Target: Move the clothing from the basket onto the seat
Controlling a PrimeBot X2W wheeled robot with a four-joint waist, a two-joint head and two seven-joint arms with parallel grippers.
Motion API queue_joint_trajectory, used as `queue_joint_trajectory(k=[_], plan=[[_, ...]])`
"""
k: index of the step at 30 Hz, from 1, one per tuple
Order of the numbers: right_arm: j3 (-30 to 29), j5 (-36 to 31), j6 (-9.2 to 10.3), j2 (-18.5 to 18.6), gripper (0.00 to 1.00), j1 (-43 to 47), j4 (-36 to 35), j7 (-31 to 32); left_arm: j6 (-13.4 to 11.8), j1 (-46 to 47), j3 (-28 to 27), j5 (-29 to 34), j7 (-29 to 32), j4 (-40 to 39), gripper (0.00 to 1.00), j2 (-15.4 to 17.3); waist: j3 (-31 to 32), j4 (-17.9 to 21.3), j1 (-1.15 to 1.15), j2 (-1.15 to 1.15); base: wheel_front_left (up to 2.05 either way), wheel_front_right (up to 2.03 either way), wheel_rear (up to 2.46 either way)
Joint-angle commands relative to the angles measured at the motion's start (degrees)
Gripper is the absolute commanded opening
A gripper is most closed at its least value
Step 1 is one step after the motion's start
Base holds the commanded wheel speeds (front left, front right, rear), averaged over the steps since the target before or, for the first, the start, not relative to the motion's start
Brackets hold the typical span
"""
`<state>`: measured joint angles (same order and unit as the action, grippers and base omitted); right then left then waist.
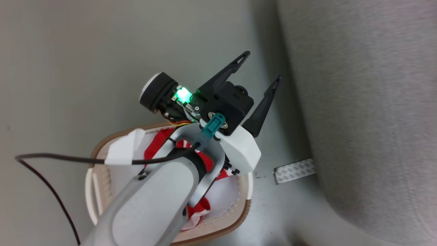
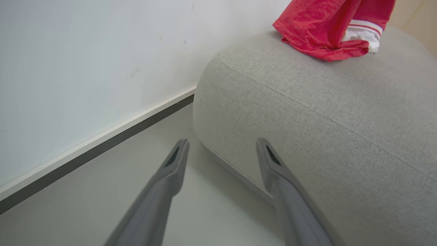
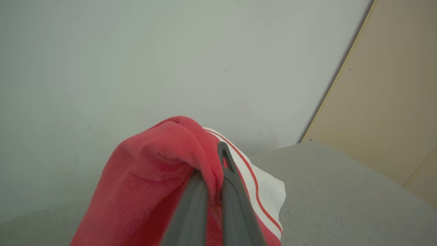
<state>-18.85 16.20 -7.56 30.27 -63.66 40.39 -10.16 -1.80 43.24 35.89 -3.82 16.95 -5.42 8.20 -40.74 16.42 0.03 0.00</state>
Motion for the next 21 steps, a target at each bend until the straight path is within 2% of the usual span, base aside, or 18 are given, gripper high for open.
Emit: queue_joint_trajectory(k=[1, 7, 8, 9, 10, 11, 12, 15, 21], plan=[[-1.1, -1.7, 0.13, -1.8, 0.0, -0.6, 3.1, -0.9, -0.3, 0.5, -0.1, 0.1, -0.8, 0.7, 1.0, 0.0, -3.2, -3.3, -0.03, 0.0, 0.0, 0.0, 0.0], [-2.7, -6.0, 0.14, -7.5, 0.0, 2.9, 11.3, -3.7, -1.0, -1.4, -0.5, -0.9, -3.5, 4.0, 1.0, 0.5, -1.1, -3.6, -0.03, 0.0, 0.0, 0.0, 0.0], [-2.4, -6.6, 0.14, -8.7, 0.03, 3.4, 12.1, -4.0, -1.0, -1.7, -0.6, -1.0, -4.0, 4.6, 1.0, 0.8, -0.3, -3.5, -0.03, 0.0, 0.0, 0.0, 0.0], [-1.9, -6.7, 0.14, -10.1, 0.27, 4.0, 12.7, -4.2, -1.2, -2.1, -0.9, -1.2, -4.8, 5.2, 1.0, 0.9, 0.4, -3.5, -0.03, 0.0, 0.0, 0.0, 0.0], [-1.5, -6.6, 0.14, -10.9, 0.43, 4.7, 13.3, -4.3, -1.5, -2.5, -1.2, -1.5, -5.4, 6.0, 1.0, 1.1, 1.3, -3.4, -0.03, 0.0, 0.0, 0.0, 0.0], [-1.2, -6.7, 0.14, -11.1, 0.75, 5.5, 13.2, -4.6, -1.8, -2.9, -1.4, -1.6, -6.3, 6.7, 1.0, 1.3, 2.4, -3.5, -0.03, 0.0, 0.0, 0.0, 0.0], [-0.9, -6.7, 0.14, -11.1, 1.0, 6.2, 12.8, -4.7, -2.2, -3.2, -1.7, -2.0, -6.8, 7.2, 1.0, 1.3, 3.5, -3.5, -0.03, 0.0, 0.0, 0.0, 0.0], [-0.1, -6.7, 0.14, -11.9, 1.0, 9.0, 9.8, -5.0, -2.8, -4.7, -2.7, -3.1, -9.3, 9.0, 1.0, 1.4, 7.4, -3.8, -0.03, 0.0, 0.0, 0.0, 0.0], [2.5, -7.5, 0.14, -13.6, 1.0, 19.9, -3.2, -4.9, -5.4, -10.0, -5.4, -5.9, -14.5, 12.5, 1.0, 1.7, 17.1, -5.3, -0.03, 0.0, 0.0, 0.0, 0.0]])
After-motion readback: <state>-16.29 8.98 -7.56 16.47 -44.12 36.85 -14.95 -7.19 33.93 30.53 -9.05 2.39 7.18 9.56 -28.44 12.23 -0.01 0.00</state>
